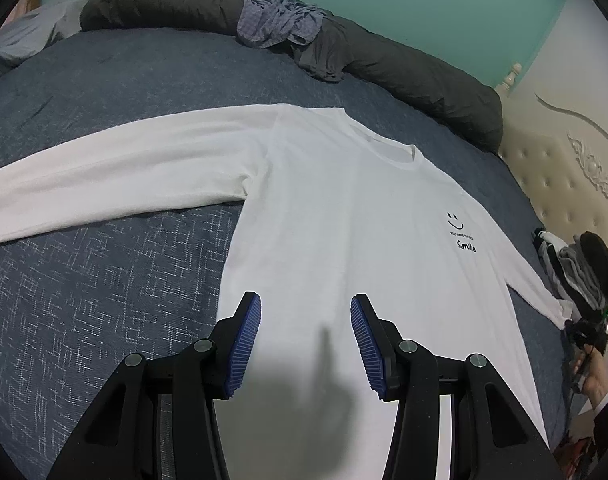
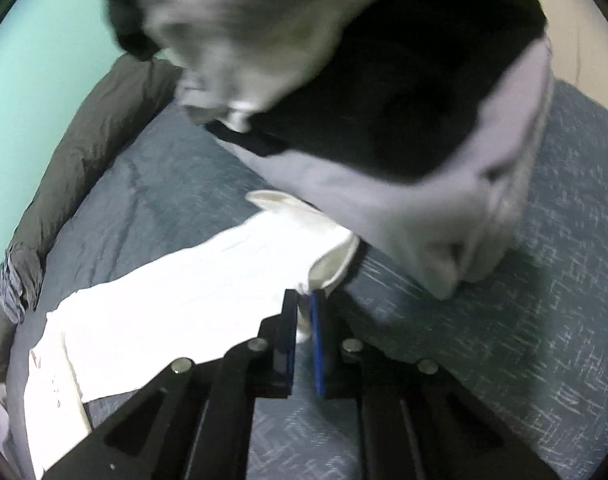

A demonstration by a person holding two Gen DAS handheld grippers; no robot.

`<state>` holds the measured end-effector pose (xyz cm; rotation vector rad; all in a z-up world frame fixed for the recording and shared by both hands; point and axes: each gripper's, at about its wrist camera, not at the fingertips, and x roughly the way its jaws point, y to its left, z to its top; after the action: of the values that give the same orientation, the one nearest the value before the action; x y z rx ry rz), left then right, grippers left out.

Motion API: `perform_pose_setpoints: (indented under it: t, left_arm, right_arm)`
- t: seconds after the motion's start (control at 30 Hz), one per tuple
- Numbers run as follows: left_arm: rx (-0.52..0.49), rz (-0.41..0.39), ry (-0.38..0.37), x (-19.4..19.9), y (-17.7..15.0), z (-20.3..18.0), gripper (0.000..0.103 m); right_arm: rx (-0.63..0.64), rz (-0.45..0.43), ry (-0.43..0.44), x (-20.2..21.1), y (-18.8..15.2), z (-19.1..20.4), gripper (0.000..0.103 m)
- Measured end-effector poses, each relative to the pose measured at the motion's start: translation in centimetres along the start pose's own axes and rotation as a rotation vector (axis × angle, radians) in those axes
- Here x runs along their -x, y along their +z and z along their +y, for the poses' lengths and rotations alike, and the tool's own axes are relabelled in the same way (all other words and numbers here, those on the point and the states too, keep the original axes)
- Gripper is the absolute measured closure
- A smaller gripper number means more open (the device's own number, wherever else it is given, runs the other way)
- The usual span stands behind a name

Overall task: Fold clothes
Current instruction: 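Grasp the sleeve cuff with the right tool, fold it across the shirt body, release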

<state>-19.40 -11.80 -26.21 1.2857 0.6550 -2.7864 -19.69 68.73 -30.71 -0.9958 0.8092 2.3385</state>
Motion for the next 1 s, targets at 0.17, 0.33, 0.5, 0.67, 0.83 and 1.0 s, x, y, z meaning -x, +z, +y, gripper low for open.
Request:
perform_pose_setpoints:
  t: [0.17, 0.33, 0.5, 0.67, 0.83, 1.0]
  left_arm:
    - [0.009, 0.0, -0.004, 0.0, -0.2, 0.3, 0.052]
    - [0.012, 0.001, -0.012, 0.1, -0.2, 0.4, 0.052]
    - [0.013, -0.009, -0.015, 0.4, -0.2, 0.2, 0.052]
    - [0.015, -0.01, -0.018, 0.4, -0.3, 0.3, 0.052]
    - [0.022, -0.011, -0.017, 0.4, -0.3, 0.5, 0.052]
    - [0.025, -0.012, -0.016, 0.4, -0.3, 0.6, 0.052]
  right_arm:
    - [0.093, -0.047, 0.065, 1.7, 1.3, 3.2, 0.1]
    - [0.143, -0.086, 0.121, 3.5, 3.7, 5.6, 0.1]
    - [0.177, -0.116, 0.16, 4.7, 5.4, 7.7, 0.1]
    - [0.184, -0.154, 0.182, 6.3, 6.9, 8.8, 0.1]
    - [0.19, -0.197, 0.203, 8.1, 8.6, 9.8, 0.1]
    - [0.202, -0.244, 0.226, 9.7, 10.4, 11.0, 0.1]
